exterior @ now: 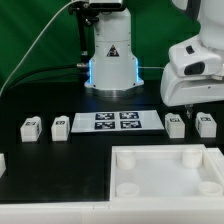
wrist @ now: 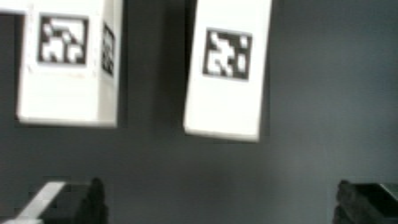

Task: Assemble one leg

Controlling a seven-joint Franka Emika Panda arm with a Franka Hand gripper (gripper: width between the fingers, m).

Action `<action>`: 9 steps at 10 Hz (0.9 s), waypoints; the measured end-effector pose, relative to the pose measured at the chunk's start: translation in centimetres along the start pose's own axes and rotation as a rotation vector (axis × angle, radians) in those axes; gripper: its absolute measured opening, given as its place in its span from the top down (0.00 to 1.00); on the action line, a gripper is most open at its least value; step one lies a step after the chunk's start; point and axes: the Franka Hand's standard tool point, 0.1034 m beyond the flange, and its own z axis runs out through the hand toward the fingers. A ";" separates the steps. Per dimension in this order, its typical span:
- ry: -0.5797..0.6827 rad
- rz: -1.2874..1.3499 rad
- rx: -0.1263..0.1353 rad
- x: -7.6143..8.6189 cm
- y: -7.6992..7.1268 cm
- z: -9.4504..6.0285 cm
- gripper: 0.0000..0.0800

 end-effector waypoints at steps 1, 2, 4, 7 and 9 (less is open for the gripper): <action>-0.058 0.001 0.001 0.3 -0.1 0.0 0.19; -0.159 0.002 -0.005 -0.1 0.1 0.2 0.19; -0.344 0.040 -0.027 -1.1 -0.2 1.7 0.19; -0.390 0.048 -0.033 -1.1 -0.5 3.6 0.19; -0.382 0.044 -0.037 -1.3 -0.8 4.8 0.19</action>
Offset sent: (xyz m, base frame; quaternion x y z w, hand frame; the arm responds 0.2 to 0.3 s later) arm -0.0274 0.0106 -0.0162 -0.0327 -0.2987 0.0767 0.9507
